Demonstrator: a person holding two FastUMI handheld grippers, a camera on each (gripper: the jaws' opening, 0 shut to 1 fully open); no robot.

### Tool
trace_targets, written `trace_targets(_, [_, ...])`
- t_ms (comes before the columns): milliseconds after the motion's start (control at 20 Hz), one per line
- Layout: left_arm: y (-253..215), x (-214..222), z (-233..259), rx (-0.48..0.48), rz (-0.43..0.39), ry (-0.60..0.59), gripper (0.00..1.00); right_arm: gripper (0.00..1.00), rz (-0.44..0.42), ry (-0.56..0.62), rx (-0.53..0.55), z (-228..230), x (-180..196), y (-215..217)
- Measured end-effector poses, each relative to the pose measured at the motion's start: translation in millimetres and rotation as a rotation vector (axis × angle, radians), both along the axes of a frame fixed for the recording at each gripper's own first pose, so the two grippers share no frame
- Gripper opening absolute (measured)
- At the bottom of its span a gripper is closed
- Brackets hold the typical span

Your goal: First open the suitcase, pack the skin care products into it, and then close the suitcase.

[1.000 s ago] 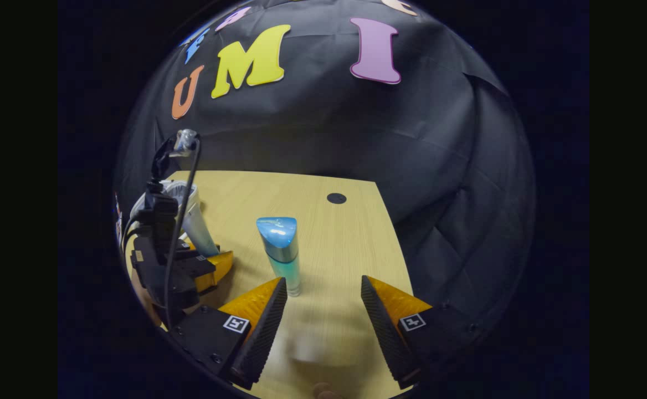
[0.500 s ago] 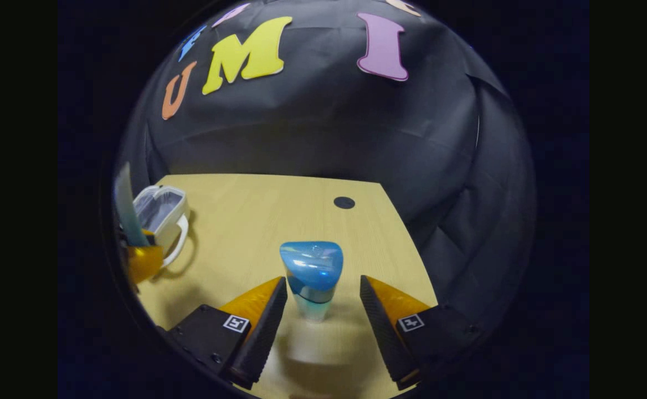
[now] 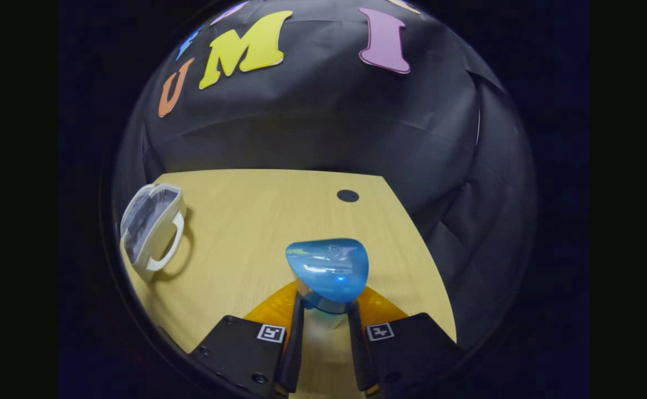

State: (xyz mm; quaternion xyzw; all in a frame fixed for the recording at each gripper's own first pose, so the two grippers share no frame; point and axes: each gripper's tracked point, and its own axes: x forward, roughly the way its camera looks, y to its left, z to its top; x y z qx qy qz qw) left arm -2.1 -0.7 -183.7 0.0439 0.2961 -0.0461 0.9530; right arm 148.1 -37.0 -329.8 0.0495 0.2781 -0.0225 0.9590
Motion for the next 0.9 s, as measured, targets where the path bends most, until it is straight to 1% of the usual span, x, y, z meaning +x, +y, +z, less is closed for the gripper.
trace_targets(50, [12,-1,2,-0.003,0.008,-0.002,0.4,0.36,-0.007,0.005,0.011,5,-2,3])
trace_targets(150, [33,4,3,0.001,0.011,-0.011,0.41,0.34,-0.005,0.01,0.029,21,-24,13])
trace_targets(200, [42,8,4,0.002,0.011,-0.016,0.41,0.36,0.003,0.003,0.037,33,-31,18])
trace_targets(250, [49,12,3,-0.003,0.005,-0.019,0.41,0.36,0.012,-0.008,0.033,46,-38,21])
trace_targets(300, [57,19,1,-0.008,-0.001,-0.025,0.41,0.34,0.019,-0.02,0.028,60,-46,25])
trace_targets(350, [63,26,-5,-0.006,-0.011,-0.015,0.4,0.36,0.025,-0.03,0.037,71,-52,33])
trace_targets(400, [71,34,-12,0.001,-0.012,-0.007,0.41,0.34,0.03,-0.038,0.062,84,-59,41])
trace_targets(500, [84,47,-30,0.018,-0.011,0.026,0.41,0.36,0.035,-0.046,0.125,103,-68,58])
trace_targets(550, [92,55,-39,0.031,-0.008,0.041,0.41,0.36,0.037,-0.05,0.137,107,-73,65])
trace_targets(750, [97,65,-85,0.022,-0.006,0.152,0.41,0.36,0.052,-0.045,0.057,110,-89,74])
trace_targets(850, [92,62,-105,0.018,-0.008,0.206,0.41,0.36,0.051,-0.023,0.054,106,-96,78])
trace_targets(900, [91,61,-111,0.031,-0.007,0.225,0.41,0.36,0.04,-0.011,0.06,101,-99,78])
